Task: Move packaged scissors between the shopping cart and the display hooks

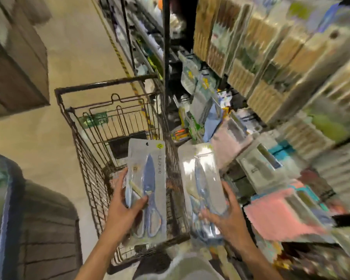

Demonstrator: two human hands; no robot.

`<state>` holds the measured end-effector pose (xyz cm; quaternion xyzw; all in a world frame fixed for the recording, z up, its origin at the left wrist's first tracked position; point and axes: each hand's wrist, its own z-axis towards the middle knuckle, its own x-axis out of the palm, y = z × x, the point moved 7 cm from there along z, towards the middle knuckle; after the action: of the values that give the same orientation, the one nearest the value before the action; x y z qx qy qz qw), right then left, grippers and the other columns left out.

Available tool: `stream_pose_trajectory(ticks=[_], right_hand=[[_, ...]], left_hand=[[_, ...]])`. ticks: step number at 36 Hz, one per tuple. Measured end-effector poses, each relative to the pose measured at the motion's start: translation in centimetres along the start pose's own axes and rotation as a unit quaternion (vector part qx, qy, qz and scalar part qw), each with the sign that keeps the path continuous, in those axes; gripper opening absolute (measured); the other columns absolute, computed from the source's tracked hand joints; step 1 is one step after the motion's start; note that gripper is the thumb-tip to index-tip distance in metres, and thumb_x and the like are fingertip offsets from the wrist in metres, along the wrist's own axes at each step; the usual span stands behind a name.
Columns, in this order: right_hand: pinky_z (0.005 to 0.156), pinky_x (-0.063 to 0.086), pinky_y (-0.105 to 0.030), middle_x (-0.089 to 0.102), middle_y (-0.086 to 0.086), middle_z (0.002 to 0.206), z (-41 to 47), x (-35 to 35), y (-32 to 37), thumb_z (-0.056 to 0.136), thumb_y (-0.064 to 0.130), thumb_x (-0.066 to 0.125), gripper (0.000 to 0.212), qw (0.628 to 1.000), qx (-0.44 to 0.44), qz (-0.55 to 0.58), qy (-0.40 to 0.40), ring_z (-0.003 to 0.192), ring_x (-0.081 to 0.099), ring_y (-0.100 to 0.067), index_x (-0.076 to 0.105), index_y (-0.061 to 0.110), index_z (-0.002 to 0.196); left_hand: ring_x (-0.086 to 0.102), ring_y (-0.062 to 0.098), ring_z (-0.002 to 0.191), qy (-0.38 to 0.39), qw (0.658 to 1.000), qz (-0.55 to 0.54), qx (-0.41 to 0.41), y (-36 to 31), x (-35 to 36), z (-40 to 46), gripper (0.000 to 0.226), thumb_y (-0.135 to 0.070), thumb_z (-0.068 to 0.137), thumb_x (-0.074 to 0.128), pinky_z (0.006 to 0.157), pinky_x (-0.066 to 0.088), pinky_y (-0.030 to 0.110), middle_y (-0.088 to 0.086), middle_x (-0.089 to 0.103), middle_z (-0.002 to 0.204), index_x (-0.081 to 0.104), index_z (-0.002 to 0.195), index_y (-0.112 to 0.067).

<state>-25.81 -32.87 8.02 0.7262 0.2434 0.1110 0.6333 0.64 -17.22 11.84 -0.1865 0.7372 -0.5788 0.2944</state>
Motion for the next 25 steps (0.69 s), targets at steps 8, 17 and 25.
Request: stream_pose_trajectory(ticks=[8,17,25], right_hand=[[0.097,0.05,-0.015,0.055,0.023,0.142,-7.9,-6.6,-0.6,0.071,0.009,0.09,0.095,0.996,-0.02,0.02,-0.087,0.13,0.054,-0.001,0.041,0.028,0.15],[0.117,0.039,-0.038,0.046,0.032,0.146,-17.3,-10.5,-1.0,0.066,0.03,0.089,0.098,0.991,-0.007,0.044,-0.13,0.139,0.043,0.003,0.039,0.035,0.15],[0.109,0.047,-0.044,0.056,0.026,0.139,-25.7,-12.1,-0.4,0.07,0.018,0.09,0.094,0.977,-0.014,0.059,-0.204,0.13,0.055,-0.005,0.041,0.04,0.147]], left_hand=[[0.046,0.008,0.139,0.067,0.997,0.02,0.043,-2.5,6.3,-5.5,0.088,-0.023,0.083,0.079,0.112,0.043,0.051,-0.023,0.038,0.155,0.029,0.15,-0.052],[0.039,0.016,0.145,0.119,0.99,0.044,0.068,-3.6,9.6,-13.0,0.088,-0.027,0.083,0.079,0.115,0.038,0.056,-0.019,0.036,0.159,0.029,0.146,-0.061],[0.038,0.011,0.141,0.18,0.974,0.083,0.108,-5.8,11.0,-17.6,0.086,-0.036,0.082,0.078,0.115,0.038,0.052,-0.027,0.03,0.156,0.026,0.146,-0.061]])
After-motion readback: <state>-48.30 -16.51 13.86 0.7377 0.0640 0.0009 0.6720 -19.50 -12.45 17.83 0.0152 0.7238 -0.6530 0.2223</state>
